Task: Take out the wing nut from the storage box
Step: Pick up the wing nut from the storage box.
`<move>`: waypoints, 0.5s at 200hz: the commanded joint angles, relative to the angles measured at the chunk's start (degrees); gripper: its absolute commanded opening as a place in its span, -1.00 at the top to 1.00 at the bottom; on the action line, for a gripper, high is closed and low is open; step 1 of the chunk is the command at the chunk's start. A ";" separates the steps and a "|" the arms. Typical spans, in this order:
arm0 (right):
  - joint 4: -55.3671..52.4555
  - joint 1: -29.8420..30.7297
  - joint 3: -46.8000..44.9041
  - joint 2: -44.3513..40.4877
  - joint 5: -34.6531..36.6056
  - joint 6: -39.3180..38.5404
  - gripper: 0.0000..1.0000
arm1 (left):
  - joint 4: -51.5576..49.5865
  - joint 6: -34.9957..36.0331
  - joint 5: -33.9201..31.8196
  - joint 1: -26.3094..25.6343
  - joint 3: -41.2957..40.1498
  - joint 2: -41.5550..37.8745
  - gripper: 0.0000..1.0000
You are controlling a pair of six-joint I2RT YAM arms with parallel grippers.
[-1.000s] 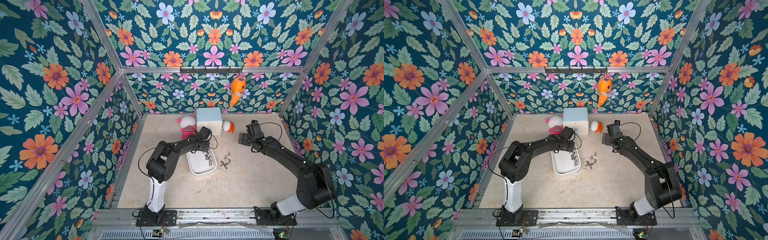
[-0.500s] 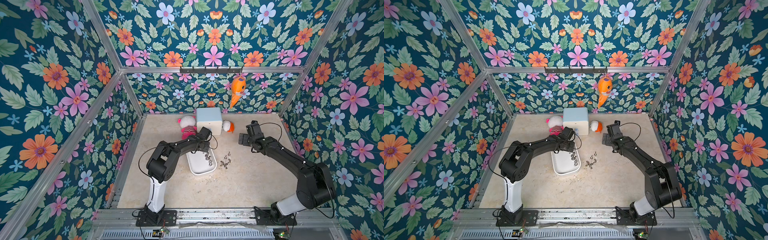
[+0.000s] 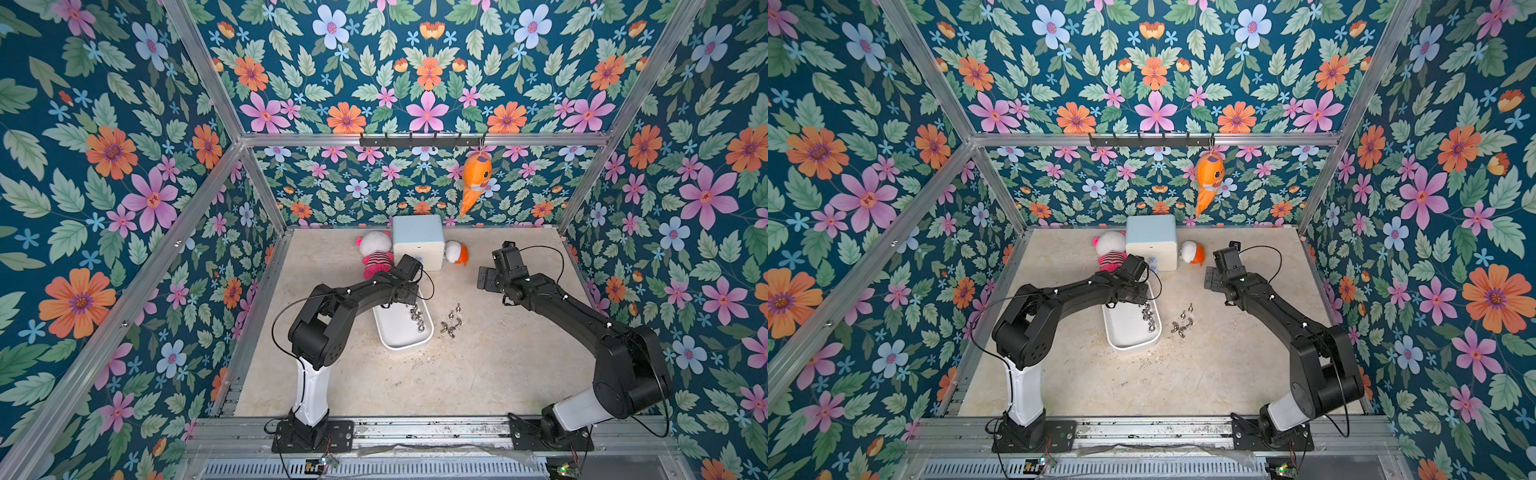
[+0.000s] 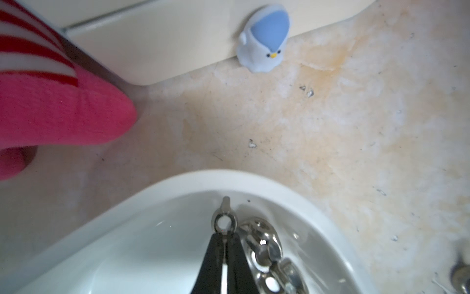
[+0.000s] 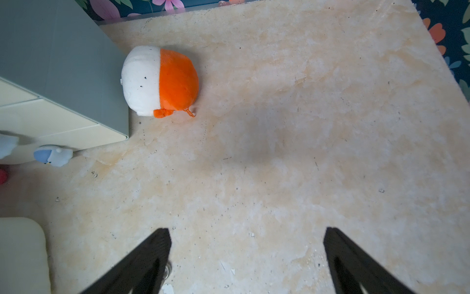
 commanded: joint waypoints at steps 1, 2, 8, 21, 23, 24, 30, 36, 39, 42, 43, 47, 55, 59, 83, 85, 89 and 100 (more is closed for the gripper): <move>-0.12 0.07 -0.15 -0.54 0.50 0.05 -0.99 | -0.37 -0.27 -1.44 -0.40 0.13 -1.41 0.86; -0.13 0.06 -0.18 -0.54 0.50 0.09 -0.99 | -0.42 -0.27 -1.46 -0.38 0.13 -1.49 0.86; -0.13 0.04 -0.20 -0.56 0.48 0.05 -0.99 | -0.71 -0.24 -1.67 -0.60 0.18 -1.88 0.86; -0.07 0.04 -0.22 -0.63 0.34 0.14 -0.98 | -1.46 -0.38 -2.18 -1.08 0.33 -2.97 0.86; -0.10 0.08 -0.22 -0.63 0.32 0.14 -0.98 | -1.62 -0.43 -2.30 -1.13 0.38 -3.21 0.86; -0.12 0.06 -0.22 -0.63 0.32 0.14 -0.99 | -1.67 -0.40 -2.33 -1.23 0.43 -3.31 0.86; -0.19 0.05 -0.22 -0.63 0.34 0.14 -0.99 | -2.07 -0.40 -2.78 -1.70 0.52 -4.00 0.86; -0.11 0.04 -0.20 -0.69 0.35 0.10 -0.99 | -2.50 -0.41 -3.43 -2.21 0.69 -4.62 0.86; -0.13 0.08 -0.21 -0.71 0.39 0.13 -0.99 | -2.70 -0.41 -3.81 -2.46 0.80 -4.99 0.86; -0.11 0.07 -0.22 -0.71 0.47 0.13 -0.99 | -2.90 -0.43 -4.26 -2.73 0.96 -5.33 0.86; -0.13 0.10 -0.22 -0.71 0.48 0.13 -0.99 | -3.01 -0.40 -4.41 -2.82 0.98 -5.43 0.86; -0.10 0.11 -0.14 -0.79 0.42 0.14 -0.99 | -3.25 -0.44 -4.89 -3.22 1.20 -5.85 0.86; -0.08 0.07 -0.13 -0.80 0.45 0.14 -0.99 | -3.91 -0.42 -5.90 -4.03 1.76 -6.60 0.86; -0.09 0.07 -0.12 -0.80 0.38 0.16 -0.99 | -4.25 -0.44 -6.36 -4.48 2.08 -6.93 0.86; 0.08 0.08 -0.04 -0.72 0.06 0.22 -0.99 | -5.87 -0.36 -7.55 -7.01 4.50 -8.07 0.86; 0.07 0.05 -0.04 -0.72 0.08 0.24 -0.99 | -5.98 -0.30 -7.69 -7.19 4.74 -8.07 0.86; 0.03 0.06 -0.04 -0.71 0.05 0.29 -0.99 | -6.22 -0.32 -7.75 -7.60 5.25 -8.07 0.86; 0.03 0.10 -0.04 -0.71 -0.06 0.31 -0.99 | -6.69 -0.40 -7.99 -8.84 6.65 -7.70 0.85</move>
